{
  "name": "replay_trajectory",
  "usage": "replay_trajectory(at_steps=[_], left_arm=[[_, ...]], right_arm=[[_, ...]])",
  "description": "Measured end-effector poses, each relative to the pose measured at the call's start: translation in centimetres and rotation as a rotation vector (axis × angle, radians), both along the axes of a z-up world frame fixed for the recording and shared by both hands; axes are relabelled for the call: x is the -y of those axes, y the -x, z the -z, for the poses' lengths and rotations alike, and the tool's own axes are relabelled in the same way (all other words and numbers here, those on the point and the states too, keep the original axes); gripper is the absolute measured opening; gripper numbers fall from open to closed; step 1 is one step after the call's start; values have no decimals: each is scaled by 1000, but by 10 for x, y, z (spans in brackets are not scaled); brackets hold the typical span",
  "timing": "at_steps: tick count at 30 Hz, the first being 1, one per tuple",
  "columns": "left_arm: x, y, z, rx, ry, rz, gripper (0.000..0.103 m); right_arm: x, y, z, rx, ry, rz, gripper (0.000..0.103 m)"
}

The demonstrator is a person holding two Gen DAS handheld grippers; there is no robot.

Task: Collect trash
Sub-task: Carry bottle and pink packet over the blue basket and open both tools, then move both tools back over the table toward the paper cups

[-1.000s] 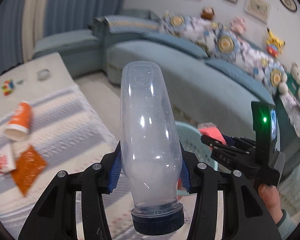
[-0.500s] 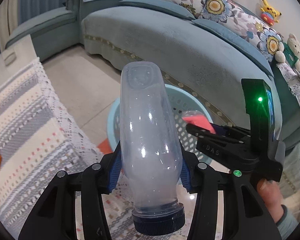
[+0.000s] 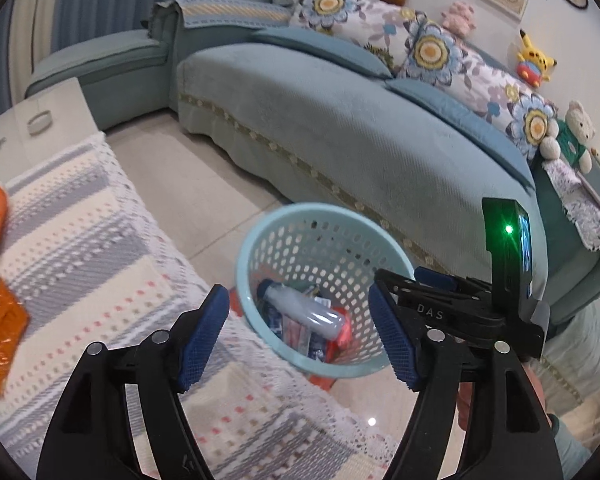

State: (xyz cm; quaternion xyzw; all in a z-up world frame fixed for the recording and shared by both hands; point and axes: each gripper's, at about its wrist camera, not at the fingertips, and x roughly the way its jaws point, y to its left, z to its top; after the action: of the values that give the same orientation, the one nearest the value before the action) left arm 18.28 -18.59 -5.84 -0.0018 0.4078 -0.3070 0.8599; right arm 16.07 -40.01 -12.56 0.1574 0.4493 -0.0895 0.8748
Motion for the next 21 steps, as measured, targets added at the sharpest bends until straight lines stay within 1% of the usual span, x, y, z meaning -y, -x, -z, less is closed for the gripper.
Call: replay_trajectory(at_steps=[2, 5, 8, 11, 12, 14, 16, 18, 19, 21], left_arm=[[-18, 3, -12, 27, 19, -25, 67], [-50, 5, -30, 66, 44, -83, 67], [-96, 6, -48, 110, 72, -175, 67], [-151, 5, -58, 143, 73, -295, 67], [-175, 4, -60, 150, 75, -349, 67], [-211, 2, -59, 148, 74, -426, 67], [-250, -3, -53, 132, 67, -506, 67], [-280, -12, -44, 100, 41, -559, 67], [-291, -17, -39, 82, 30, -577, 69], [-312, -29, -25, 50, 13, -610, 70]], right_arm=[[-10, -1, -13, 29, 14, -22, 65], [-37, -3, -40, 98, 28, -78, 65], [-79, -10, -69, 172, 45, -170, 65], [-116, -15, -87, 226, 62, -248, 65], [-134, -17, -94, 251, 62, -285, 65], [-159, -21, -99, 276, 61, -332, 65], [-192, -29, -101, 290, 71, -392, 65], [-221, -34, -96, 289, 72, -440, 65], [-233, -38, -93, 287, 73, -459, 65], [-260, -45, -83, 280, 77, -496, 65]])
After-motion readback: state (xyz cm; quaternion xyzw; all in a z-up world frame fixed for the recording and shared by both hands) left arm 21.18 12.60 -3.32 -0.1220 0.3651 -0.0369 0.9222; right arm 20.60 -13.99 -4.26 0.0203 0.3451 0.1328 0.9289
